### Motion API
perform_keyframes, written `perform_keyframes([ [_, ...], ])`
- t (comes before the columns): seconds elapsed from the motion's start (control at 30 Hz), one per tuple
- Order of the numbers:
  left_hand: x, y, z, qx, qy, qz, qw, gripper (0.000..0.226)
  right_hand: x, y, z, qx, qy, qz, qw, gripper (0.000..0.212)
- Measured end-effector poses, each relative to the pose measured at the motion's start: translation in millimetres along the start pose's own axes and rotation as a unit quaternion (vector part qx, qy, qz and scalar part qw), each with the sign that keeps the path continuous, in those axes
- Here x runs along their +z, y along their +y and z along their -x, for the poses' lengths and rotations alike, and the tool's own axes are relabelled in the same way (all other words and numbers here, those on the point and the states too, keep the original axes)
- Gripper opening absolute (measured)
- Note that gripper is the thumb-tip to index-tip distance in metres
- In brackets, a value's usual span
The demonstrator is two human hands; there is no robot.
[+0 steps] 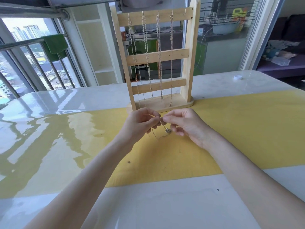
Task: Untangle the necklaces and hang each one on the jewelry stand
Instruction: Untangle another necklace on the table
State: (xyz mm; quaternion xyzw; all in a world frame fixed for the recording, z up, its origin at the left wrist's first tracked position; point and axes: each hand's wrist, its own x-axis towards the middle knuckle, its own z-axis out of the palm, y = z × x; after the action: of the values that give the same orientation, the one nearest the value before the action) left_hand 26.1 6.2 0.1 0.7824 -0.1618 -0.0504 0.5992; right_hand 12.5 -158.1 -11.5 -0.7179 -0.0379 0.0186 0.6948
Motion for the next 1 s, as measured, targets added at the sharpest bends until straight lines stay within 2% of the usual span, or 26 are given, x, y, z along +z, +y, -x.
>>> perform_keyframes([
  [0.17,1.8,-0.5,0.3,0.003,-0.033,-0.008,0.999,0.008,0.5,1.4,-0.8,0.018,-0.005,-0.098,0.995,0.014],
  [0.3,5.3,-1.4,0.2,0.004,-0.035,-0.007,0.999,0.012,6.3,4.9,-2.1,0.039,0.016,-0.133,0.99,0.026],
  [0.53,2.4,-3.7,-1.2,-0.03,-0.019,0.026,0.999,0.017,12.1,8.8,-5.9,0.021,0.038,-0.205,0.978,0.016],
  [0.73,4.0,-2.8,-2.1,-0.065,0.028,0.063,0.995,0.019,9.6,9.3,-5.9,0.001,0.04,-0.235,0.971,0.009],
  [0.8,1.9,-1.9,-2.4,-0.061,0.049,0.084,0.993,0.018,7.1,11.9,-6.8,-0.01,0.026,-0.217,0.976,0.013],
  [0.93,-3.0,-3.5,-3.7,-0.035,0.092,0.062,0.993,0.02,9.5,18.2,-6.6,-0.038,0.026,-0.028,0.999,0.011],
  [1.0,-3.3,-4.4,-3.7,-0.035,0.091,0.057,0.994,0.022,13.5,18.8,-6.3,-0.05,0.033,0.02,0.998,0.008],
])
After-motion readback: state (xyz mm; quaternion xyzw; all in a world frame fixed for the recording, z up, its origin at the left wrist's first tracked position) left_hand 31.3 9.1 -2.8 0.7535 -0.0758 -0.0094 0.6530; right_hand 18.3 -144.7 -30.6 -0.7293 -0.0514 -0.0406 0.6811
